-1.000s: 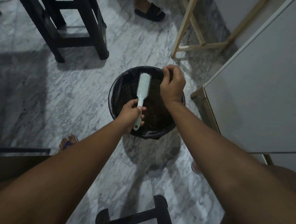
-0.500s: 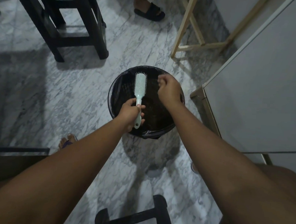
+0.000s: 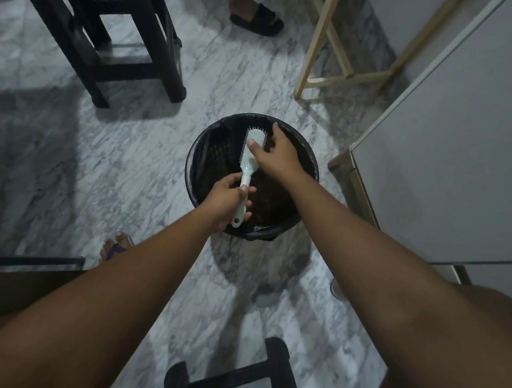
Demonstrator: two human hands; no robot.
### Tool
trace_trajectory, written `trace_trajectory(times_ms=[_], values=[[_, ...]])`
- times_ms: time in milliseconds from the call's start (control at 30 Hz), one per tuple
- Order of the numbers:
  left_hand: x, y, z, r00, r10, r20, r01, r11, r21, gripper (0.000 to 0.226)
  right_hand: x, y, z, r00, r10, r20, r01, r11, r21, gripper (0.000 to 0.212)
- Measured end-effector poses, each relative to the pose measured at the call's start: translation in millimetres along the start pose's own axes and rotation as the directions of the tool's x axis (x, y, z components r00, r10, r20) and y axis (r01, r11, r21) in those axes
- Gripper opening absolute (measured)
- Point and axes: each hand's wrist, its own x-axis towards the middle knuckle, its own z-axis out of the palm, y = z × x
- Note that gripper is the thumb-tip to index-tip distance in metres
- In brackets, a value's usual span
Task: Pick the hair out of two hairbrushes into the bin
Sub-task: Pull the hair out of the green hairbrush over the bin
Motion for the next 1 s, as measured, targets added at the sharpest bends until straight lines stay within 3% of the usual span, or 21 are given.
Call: trace_trajectory(times_ms=[67,200,300,433,567,633,700,767,833,867,933,1000], values=[[-0.6,-0.5,-0.8,1.000,0.000,0.002,0.000,1.000,-0.005,0.040,4.5,0.0,4.2,1.000,-0.004,0.019,0.003,0.999,0.053,0.071],[-0.4,-3.1,-4.9,1.000,0.007,-0.014,-0.007,1.000,-0.007,0.042,9.4,3.2,-0.3,0.995,0.010,-0.100,0.002,0.993,0.119,0.032],[-0.2,-4.2,-7.4,0.999,0.014,-0.041,-0.016,0.999,-0.030,0.039,6.1,0.7,-4.5,0.997,0.001,-0.073,0.006,0.995,0.099,0.003],[0.6,-5.4,-9.0,0.998,0.014,-0.057,-0.016,0.999,-0.042,0.039,-0.2,-5.8,-5.3,0.965,-0.158,-0.212,0.174,0.983,0.060,0.004],[0.2,-7.5,-8.3,0.999,0.010,-0.049,-0.012,0.999,-0.044,0.040,-2.4,-14.5,-11.9,0.826,-0.316,-0.467,0.418,0.899,0.133,0.007],[-0.3,-7.5,-7.4,0.999,0.014,-0.048,-0.017,0.998,-0.054,0.039,-1.2,-12.8,-14.4,0.794,-0.325,-0.514,0.434,0.894,0.107,0.007],[-1.0,-6.6,-6.3,0.999,0.022,-0.041,-0.025,0.998,-0.066,0.039,-1.5,-9.4,-15.1,0.871,-0.246,-0.425,0.307,0.948,0.081,0.011],[-2.4,-5.3,-4.8,0.999,0.036,-0.023,-0.038,0.997,-0.069,0.039,0.1,-0.9,-11.0,0.969,-0.087,-0.233,0.089,0.996,-0.004,0.034],[-4.2,-4.2,-3.0,0.999,0.048,0.003,-0.048,0.997,-0.063,0.039,-2.5,5.6,-5.0,0.999,0.035,-0.020,-0.036,0.998,-0.043,0.068],[-4.7,-3.9,-2.4,0.998,0.053,0.017,-0.052,0.997,-0.056,0.039,-3.0,7.9,-2.2,0.997,0.053,0.061,-0.052,0.998,-0.028,0.074],[-6.4,-2.7,-2.4,0.998,0.060,0.033,-0.059,0.997,-0.046,0.040,-4.0,8.7,-0.1,0.990,0.039,0.138,-0.043,0.999,0.027,0.059],[-7.1,-2.0,-4.0,0.997,0.068,0.044,-0.066,0.997,-0.038,0.040,-1.7,5.7,-2.2,0.992,0.047,0.117,-0.050,0.998,0.024,0.043]])
